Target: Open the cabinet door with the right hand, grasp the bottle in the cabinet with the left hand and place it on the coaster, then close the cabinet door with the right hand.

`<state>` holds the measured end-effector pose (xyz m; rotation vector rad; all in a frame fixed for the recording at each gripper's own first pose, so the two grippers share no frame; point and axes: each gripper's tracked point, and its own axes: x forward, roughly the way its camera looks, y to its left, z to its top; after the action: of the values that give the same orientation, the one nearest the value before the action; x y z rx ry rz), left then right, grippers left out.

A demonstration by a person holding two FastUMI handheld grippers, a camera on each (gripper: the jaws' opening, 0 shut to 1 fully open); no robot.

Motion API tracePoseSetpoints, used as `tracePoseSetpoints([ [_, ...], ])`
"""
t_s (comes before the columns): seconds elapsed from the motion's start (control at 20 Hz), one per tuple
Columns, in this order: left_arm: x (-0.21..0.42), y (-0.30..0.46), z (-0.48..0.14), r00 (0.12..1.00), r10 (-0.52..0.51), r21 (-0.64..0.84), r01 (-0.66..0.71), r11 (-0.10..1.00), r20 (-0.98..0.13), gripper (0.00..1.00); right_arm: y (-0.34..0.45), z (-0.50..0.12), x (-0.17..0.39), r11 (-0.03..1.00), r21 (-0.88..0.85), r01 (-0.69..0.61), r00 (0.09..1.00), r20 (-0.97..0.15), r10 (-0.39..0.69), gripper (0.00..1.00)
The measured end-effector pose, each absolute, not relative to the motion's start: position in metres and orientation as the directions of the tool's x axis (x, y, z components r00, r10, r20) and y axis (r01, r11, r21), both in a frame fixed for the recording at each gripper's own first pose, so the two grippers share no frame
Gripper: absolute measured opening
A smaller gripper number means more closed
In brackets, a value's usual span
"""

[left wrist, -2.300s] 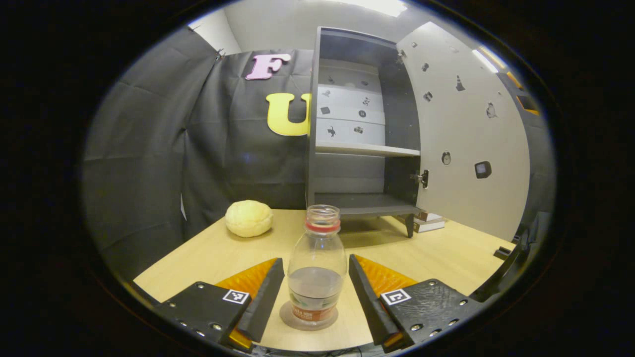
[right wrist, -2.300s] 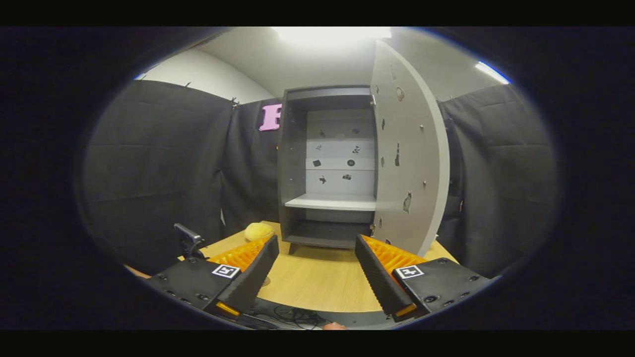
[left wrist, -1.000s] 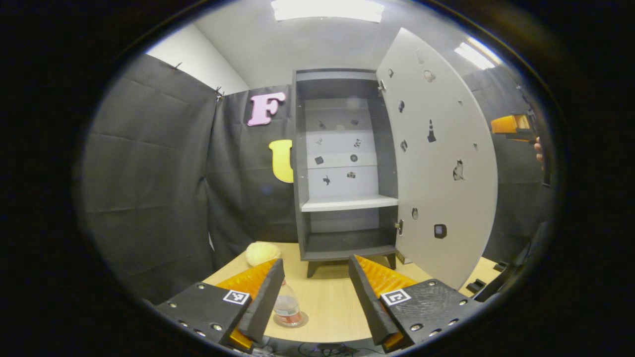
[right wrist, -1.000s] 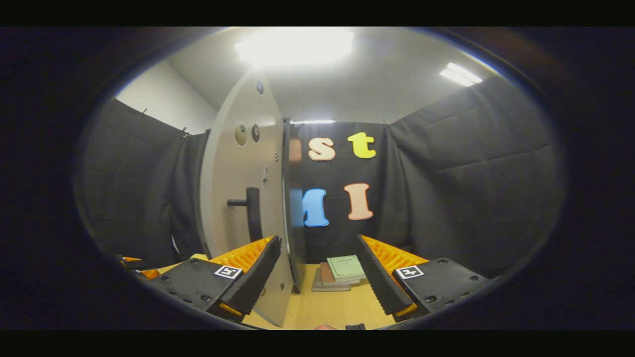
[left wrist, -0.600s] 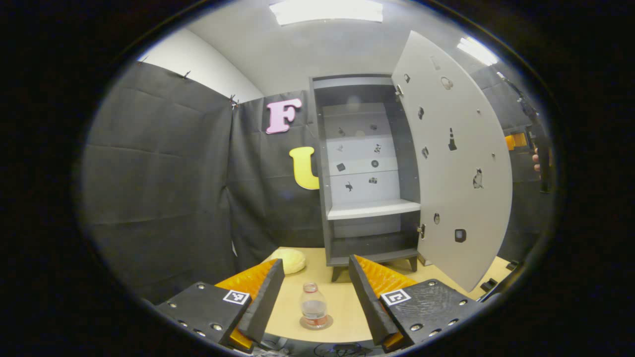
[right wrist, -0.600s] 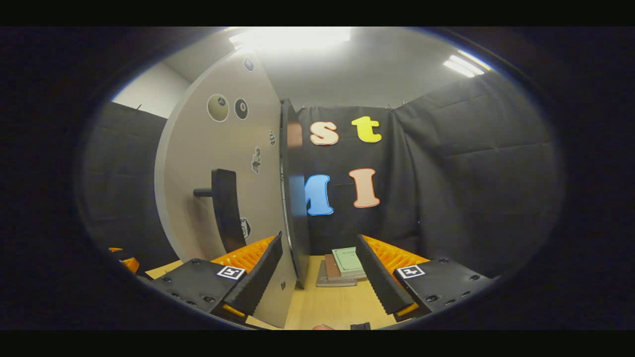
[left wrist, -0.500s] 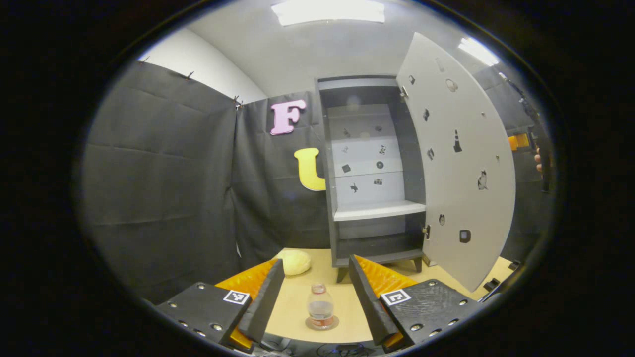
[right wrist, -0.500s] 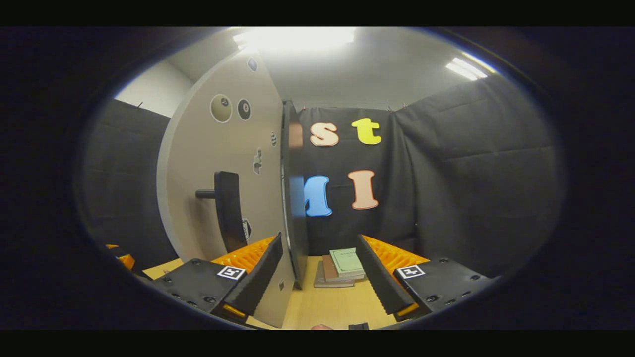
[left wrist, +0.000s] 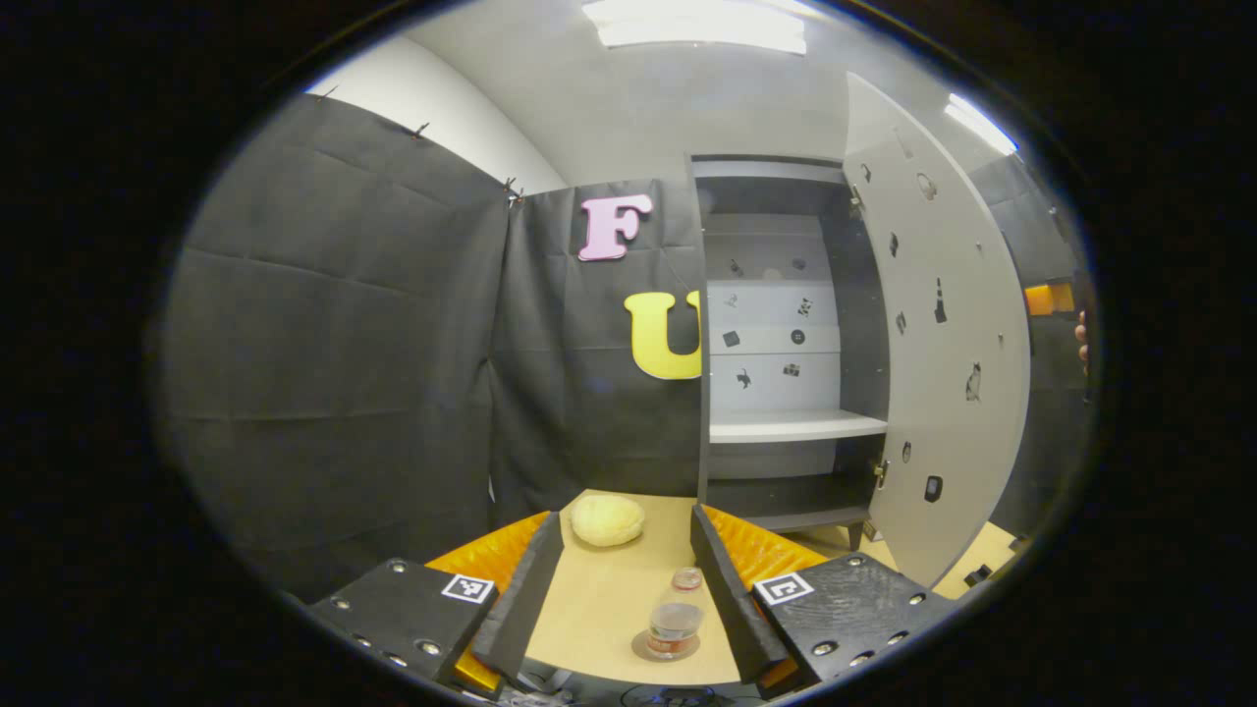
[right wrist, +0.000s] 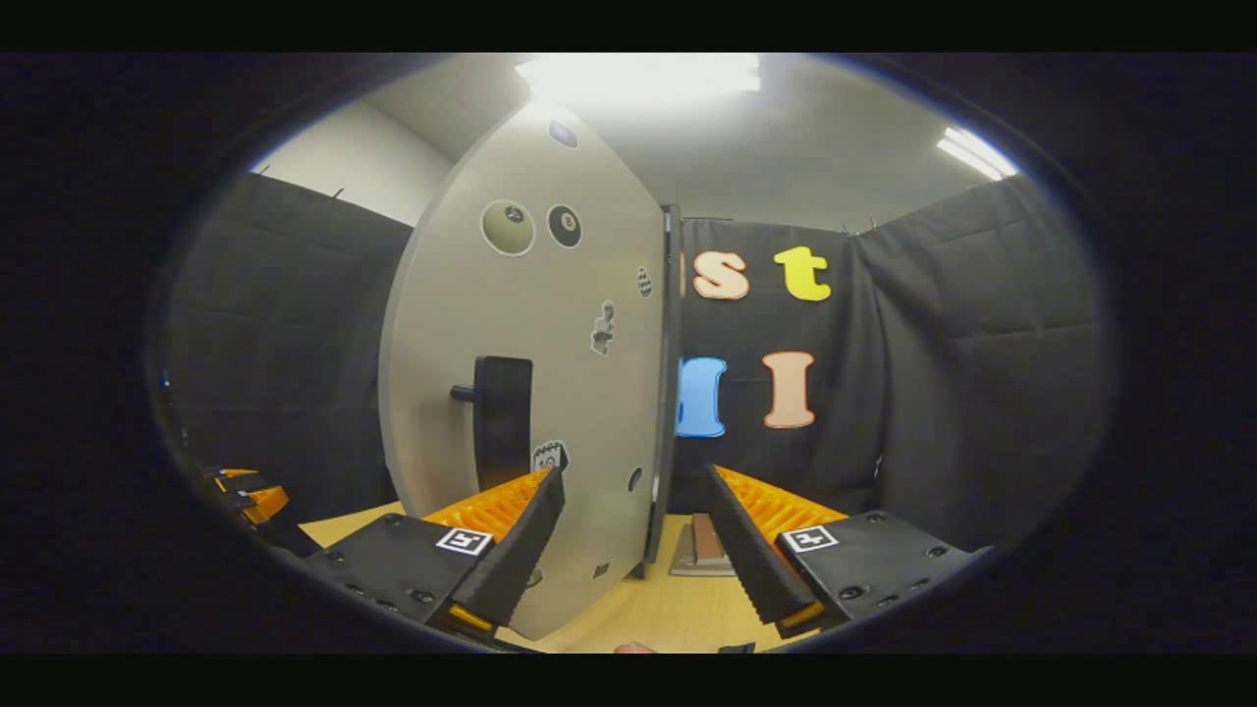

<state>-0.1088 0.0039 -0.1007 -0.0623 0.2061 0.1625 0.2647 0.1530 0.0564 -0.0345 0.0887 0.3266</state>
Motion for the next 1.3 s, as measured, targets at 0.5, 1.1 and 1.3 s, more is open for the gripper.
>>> tracePoseSetpoints([
  [0.5, -0.120, 0.064, -0.122, 0.949, 0.210, -0.044, -0.226, 0.973, -0.234, 0.78, 0.251, 0.058, 0.281, 0.908, -0.012, -0.419, 0.904, -0.097, 0.416, 0.91],
  [1.1, -0.091, 0.095, -0.129, 0.956, 0.161, -0.004, -0.167, 0.986, -0.246, 0.78, 0.335, 0.057, 0.309, 0.911, 0.019, -0.411, 0.909, -0.070, 0.412, 0.97],
  [1.3, -0.063, 0.081, -0.115, 0.966, 0.097, -0.018, -0.105, 0.994, -0.241, 0.78, 0.304, 0.058, 0.289, 0.943, 0.021, -0.331, 0.943, -0.027, 0.332, 0.97],
])
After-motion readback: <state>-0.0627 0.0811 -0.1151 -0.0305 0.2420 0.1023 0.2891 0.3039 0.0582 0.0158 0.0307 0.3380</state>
